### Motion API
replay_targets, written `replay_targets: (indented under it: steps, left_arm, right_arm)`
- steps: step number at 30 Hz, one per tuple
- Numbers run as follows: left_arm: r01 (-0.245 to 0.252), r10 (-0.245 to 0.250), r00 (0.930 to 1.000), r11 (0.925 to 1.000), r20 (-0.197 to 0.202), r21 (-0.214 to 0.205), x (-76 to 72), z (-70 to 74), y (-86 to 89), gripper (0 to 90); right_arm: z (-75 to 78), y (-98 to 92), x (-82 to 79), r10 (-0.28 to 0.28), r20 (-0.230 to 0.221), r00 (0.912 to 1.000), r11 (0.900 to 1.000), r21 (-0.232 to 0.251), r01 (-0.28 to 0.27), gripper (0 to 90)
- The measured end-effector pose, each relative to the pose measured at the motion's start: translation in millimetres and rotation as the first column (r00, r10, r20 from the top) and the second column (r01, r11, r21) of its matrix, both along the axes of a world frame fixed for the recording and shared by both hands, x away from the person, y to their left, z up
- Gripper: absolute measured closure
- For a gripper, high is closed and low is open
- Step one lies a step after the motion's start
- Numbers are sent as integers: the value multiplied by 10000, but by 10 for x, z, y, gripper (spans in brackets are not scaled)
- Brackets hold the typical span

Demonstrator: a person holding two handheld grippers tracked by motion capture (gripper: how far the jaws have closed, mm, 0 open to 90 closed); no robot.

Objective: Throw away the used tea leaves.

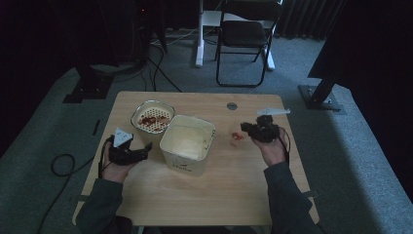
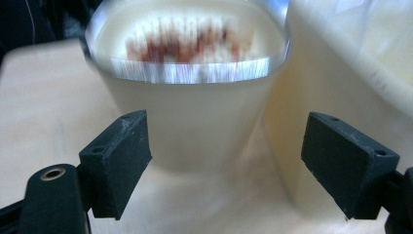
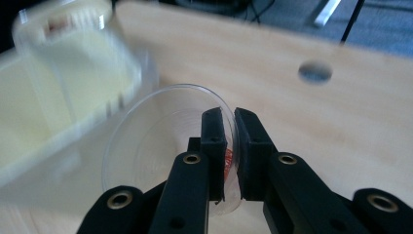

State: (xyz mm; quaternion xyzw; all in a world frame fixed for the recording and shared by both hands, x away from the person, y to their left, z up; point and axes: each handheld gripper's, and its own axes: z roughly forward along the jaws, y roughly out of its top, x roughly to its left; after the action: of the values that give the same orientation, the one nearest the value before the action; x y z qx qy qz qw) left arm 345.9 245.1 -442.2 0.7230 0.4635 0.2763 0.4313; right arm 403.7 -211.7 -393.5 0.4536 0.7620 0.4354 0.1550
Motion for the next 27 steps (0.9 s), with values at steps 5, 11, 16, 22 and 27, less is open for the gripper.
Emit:
replay_targets:
  steps: [5, 11, 16, 22, 27]
  left_arm:
    - [5, 12, 9975, 9997, 708, -236, 158, 295, 6, 207]
    - [350, -347, 9953, 9994, 906, -17, 384, 462, -157, 207]
    - [1001, -1011, 9892, 9949, 1062, 145, 528, 489, -383, 215]
    - [1900, -1928, 9724, 9812, 1311, 331, 665, 481, -632, 209]
    - [2460, -2443, 9570, 9692, 1564, 86, 715, 520, -766, 195]
  right_arm:
    - [458, 92, 179, -62, 541, 9985, 9997, 242, 49, 837]
    - [828, 298, 435, 181, 506, 9986, 9975, 679, -215, 837]
    - [1038, 611, 589, 579, 558, 9968, 9951, 768, -622, 837]
    - [1219, 983, 699, 1031, 508, 9934, 9940, 318, -1047, 837]
    - [1316, 1198, 749, 1273, 408, 9910, 9913, 294, -1286, 837]
